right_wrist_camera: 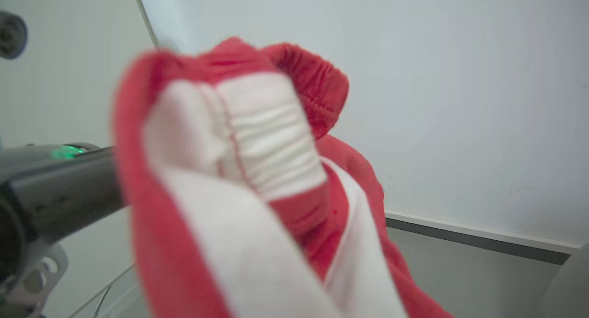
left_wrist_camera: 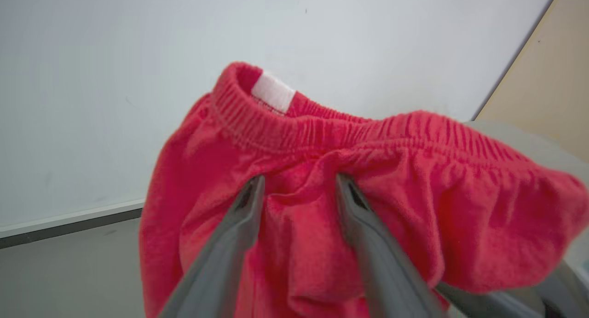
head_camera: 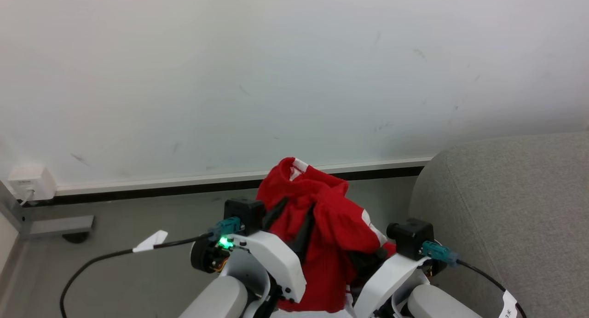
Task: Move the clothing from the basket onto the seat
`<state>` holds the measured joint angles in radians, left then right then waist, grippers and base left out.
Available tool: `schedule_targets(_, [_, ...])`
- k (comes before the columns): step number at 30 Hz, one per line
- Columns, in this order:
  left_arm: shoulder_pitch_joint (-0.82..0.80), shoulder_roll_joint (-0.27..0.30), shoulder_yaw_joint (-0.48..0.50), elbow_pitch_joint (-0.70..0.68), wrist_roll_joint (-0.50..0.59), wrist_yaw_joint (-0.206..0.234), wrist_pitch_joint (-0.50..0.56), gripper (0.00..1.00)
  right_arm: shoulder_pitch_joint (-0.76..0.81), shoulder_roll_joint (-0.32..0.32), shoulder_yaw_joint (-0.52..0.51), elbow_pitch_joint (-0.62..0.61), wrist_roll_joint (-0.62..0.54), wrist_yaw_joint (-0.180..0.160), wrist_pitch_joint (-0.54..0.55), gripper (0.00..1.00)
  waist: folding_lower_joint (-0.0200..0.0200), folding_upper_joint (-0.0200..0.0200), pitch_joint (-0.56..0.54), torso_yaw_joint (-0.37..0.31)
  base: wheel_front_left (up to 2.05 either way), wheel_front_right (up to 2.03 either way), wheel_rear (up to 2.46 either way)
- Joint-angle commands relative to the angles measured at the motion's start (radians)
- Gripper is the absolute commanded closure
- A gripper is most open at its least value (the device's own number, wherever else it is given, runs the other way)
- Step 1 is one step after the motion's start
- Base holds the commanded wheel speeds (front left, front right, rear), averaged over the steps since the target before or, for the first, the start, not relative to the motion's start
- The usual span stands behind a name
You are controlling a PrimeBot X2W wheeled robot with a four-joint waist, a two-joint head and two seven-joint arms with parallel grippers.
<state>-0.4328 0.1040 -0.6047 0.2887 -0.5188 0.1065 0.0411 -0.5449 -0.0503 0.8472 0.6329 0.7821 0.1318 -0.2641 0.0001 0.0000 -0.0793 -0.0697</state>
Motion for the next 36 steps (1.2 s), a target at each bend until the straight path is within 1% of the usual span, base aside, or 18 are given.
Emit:
schedule_targets(1, [-0.004,0.012,-0.004,0.007,0.013,-0.001,-0.01,0.0,-0.011,-0.001,-0.015,-0.003,-0.016,-0.002,-0.001,1.0,-0.0001,0.0,0.001,0.001,0.0,0.0,0.0])
schedule_targets(8, [0.017,0.06,-0.043,0.04,0.051,-0.035,-0.04,0.0,-0.011,-0.003,-0.089,0.022,-0.06,-0.002,-0.001,1.0,-0.0001,0.0,0.003,0.011,0.0,0.0,0.0])
schedule_targets(14, [0.041,0.077,-0.052,0.074,0.05,-0.052,-0.083,0.0,-0.016,-0.022,-0.128,0.02,-0.081,-0.002,-0.001,1.0,-0.0001,0.0,-0.001,0.017,0.0,0.0,0.0])
schedule_targets(21, [0.054,0.076,-0.06,0.113,0.044,-0.066,-0.127,0.0,-0.011,-0.043,-0.146,0.013,-0.091,-0.002,-0.001,1.0,-0.0001,0.0,-0.005,0.024,0.0,0.0,0.0])
schedule_targets(28, [0.045,0.062,-0.065,0.139,0.037,-0.066,-0.152,0.0,-0.005,-0.054,-0.145,0.01,-0.09,-0.002,-0.001,1.0,-0.0001,0.0,-0.01,0.027,0.0,0.0,0.0])
schedule_targets(36, [0.036,0.056,-0.068,0.147,0.031,-0.062,-0.161,0.0,-0.008,-0.066,-0.152,0.003,-0.084,-0.002,-0.001,1.0,-0.0001,0.0,-0.008,0.016,0.0,0.0,0.0])
